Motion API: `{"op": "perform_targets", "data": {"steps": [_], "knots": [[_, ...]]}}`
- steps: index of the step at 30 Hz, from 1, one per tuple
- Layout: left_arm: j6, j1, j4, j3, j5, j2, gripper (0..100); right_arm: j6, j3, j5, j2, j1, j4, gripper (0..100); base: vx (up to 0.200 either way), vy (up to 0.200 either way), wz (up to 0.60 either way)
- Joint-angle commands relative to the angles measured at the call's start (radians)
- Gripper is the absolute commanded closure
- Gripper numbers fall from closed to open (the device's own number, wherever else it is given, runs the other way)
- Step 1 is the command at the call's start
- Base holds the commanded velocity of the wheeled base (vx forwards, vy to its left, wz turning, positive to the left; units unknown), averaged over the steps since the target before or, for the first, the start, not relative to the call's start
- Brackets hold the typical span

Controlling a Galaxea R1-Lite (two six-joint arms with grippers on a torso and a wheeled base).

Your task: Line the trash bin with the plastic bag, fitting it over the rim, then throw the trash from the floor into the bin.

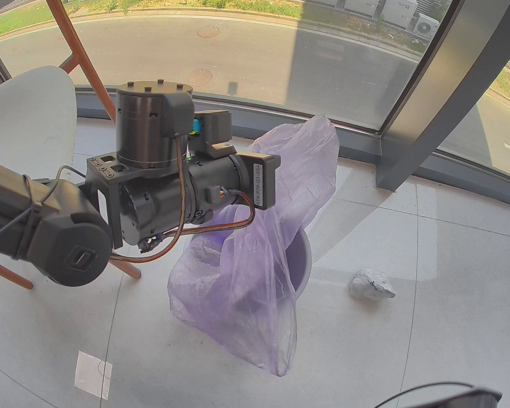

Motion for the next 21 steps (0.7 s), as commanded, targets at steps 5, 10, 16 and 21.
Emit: {"op": "perform_targets", "data": {"steps": [5,10,16,21], "knots": [[-0.038,-0.002,0.002,-0.071,0.045,0.069,100,0.014,-0.154,-0.034,0.077,0.156,-0.011,100,0.0,0.0,0.0],[-0.038,-0.005,0.002,-0.071,0.045,0.069,100,0.003,-0.268,-0.045,0.137,0.087,-0.013,100,0.0,0.0,0.0],[-0.038,-0.025,0.002,-0.068,0.047,0.067,100,-0.059,-0.412,-0.017,0.146,0.027,-0.01,100,0.0,0.0,0.0],[-0.038,-0.025,0.002,-0.067,0.047,0.066,100,-0.194,-0.561,0.11,0.154,-0.053,-0.008,100,0.0,0.0,0.0]]}}
